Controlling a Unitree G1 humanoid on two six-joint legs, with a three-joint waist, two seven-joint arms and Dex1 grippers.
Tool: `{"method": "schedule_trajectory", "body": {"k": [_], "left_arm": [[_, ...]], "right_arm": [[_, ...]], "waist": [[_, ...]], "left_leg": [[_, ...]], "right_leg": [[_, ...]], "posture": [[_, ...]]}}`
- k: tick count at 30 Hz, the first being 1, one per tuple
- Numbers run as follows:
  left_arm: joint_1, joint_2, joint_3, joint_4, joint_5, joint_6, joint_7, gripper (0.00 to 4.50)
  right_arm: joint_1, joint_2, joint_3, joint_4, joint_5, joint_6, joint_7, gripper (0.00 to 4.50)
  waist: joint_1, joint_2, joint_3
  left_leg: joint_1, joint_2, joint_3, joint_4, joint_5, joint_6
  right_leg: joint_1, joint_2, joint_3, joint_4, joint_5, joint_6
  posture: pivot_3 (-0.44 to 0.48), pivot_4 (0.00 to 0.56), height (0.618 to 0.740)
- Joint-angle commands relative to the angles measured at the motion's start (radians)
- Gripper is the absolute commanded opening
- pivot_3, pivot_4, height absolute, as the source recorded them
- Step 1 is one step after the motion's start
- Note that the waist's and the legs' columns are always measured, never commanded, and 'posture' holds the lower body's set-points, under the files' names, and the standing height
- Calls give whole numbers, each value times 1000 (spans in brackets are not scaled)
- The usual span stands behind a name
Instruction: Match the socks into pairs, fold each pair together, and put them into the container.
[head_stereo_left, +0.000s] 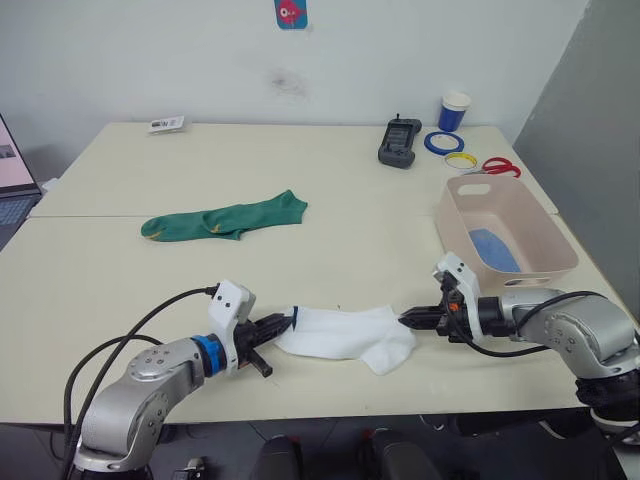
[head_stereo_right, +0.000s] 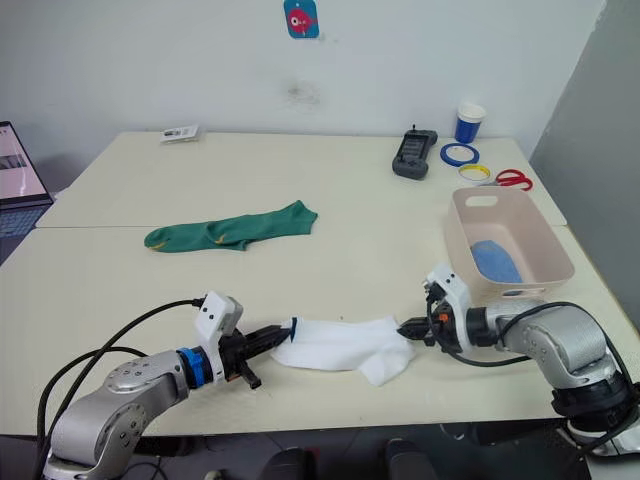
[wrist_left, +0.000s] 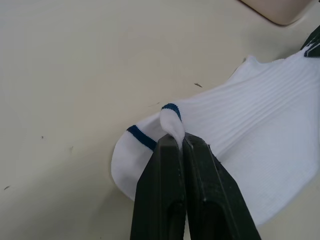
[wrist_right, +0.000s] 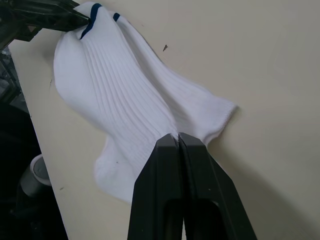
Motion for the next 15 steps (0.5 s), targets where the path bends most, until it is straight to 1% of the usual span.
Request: {"method": "schedule_trajectory", "body": {"k": [1, 6, 15], "left_arm": [[5, 5, -2, -21, 8, -40, 4, 38], [2, -1, -12, -15, 8, -56, 11, 38], [10, 7, 6, -25, -6, -63, 16, 38]], "right_arm": [[-38, -1, 22, 31, -40, -64, 33, 0], [-82, 23, 70, 90, -86, -113, 63, 0], [-125, 69, 85, 106, -116, -116, 79, 0]], "waist": [[-1, 0, 0], [-1, 0, 0], [0, 0, 0]], "left_leg": [[0, 0, 0, 0, 0, 0], [0, 0, 0, 0, 0, 0], [0, 0, 0, 0, 0, 0]], "right_leg": [[0, 0, 0, 0, 0, 0], [0, 0, 0, 0, 0, 0], [0, 0, 0, 0, 0, 0]], "posture": [[0, 150, 740], [0, 150, 740], [0, 150, 740]]}}
